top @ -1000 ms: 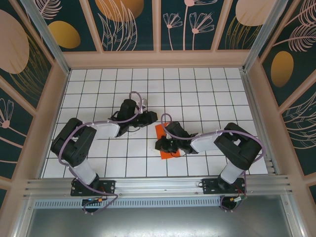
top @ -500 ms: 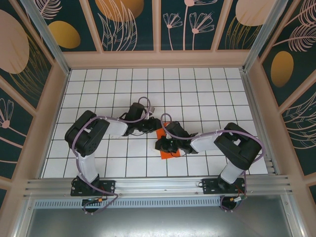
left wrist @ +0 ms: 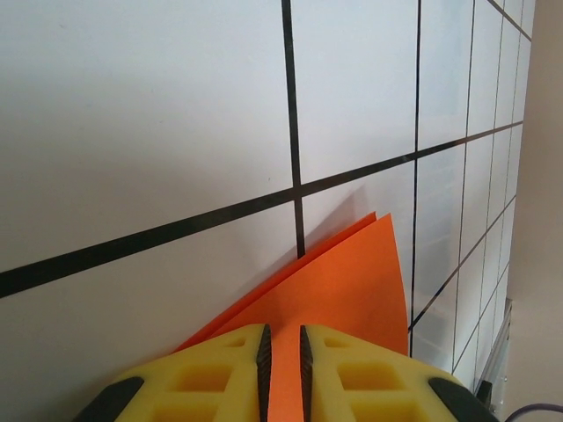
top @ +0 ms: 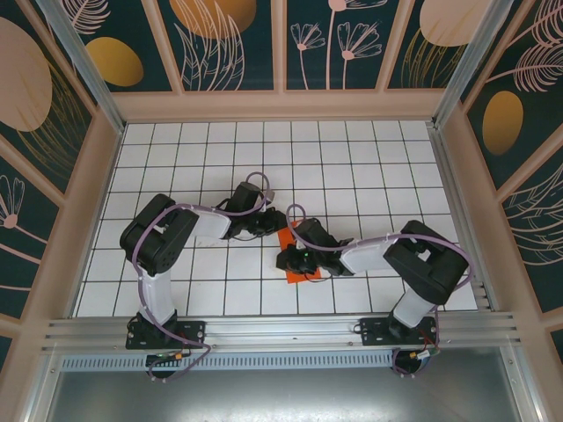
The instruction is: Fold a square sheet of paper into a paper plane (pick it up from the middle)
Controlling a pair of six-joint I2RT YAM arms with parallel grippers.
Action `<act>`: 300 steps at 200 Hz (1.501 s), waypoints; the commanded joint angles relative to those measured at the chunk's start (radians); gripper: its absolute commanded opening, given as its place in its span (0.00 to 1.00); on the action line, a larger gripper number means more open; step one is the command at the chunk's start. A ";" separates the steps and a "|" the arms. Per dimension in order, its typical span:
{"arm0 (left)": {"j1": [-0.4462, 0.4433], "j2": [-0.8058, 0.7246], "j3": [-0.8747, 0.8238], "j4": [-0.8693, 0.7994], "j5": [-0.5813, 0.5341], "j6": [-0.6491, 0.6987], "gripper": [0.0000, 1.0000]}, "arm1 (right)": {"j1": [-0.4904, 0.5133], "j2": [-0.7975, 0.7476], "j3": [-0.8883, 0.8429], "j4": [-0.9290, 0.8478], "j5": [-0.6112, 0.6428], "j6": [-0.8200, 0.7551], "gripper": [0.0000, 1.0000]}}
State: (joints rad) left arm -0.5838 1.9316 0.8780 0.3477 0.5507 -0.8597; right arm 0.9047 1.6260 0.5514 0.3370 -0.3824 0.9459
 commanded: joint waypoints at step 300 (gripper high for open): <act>0.007 -0.290 0.074 -0.289 -0.123 0.156 0.40 | -0.352 -0.367 -0.147 -0.097 -0.070 -0.095 0.53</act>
State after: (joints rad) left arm -0.5724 1.7161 1.0309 0.0288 0.3824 -0.6823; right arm 0.5571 1.1980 0.3546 0.1764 -0.3847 0.9047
